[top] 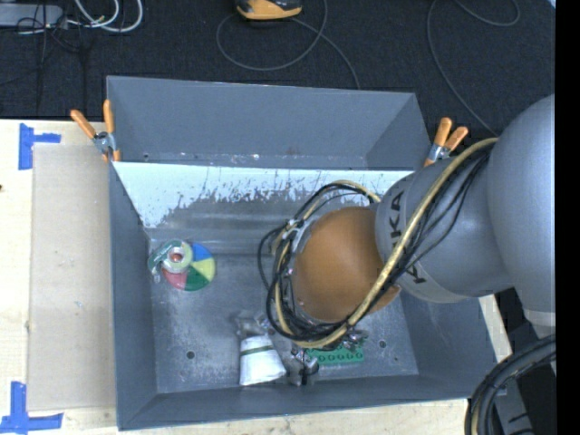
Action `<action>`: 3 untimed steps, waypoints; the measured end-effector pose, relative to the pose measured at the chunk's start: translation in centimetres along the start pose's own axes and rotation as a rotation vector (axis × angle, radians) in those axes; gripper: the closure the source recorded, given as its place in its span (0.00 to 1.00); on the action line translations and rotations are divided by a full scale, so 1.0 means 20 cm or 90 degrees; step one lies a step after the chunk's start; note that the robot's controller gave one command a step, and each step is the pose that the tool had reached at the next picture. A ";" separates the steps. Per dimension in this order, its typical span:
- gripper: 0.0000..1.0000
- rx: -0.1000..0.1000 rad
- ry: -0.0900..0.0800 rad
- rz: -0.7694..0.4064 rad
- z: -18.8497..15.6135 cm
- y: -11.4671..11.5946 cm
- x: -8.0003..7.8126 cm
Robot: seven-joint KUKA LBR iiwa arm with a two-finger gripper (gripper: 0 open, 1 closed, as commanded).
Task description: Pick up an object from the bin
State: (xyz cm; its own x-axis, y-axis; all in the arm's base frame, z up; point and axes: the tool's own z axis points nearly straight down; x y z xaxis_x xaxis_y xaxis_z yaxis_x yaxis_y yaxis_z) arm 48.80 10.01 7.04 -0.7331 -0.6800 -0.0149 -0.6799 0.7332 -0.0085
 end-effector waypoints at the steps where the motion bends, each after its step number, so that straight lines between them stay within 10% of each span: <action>1: 1.00 0.000 0.002 -0.268 0.01 0.02 -0.15; 3: 1.00 -0.004 0.006 -0.267 -0.06 0.03 -0.14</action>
Offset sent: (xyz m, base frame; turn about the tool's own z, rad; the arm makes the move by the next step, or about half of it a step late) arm 0.0000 0.0000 0.0000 0.0000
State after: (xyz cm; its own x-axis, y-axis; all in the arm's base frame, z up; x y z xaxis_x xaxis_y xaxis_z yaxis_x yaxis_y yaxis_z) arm 50.48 12.30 8.24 -0.3935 -0.9193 -0.0028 -0.9193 0.3935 -0.0063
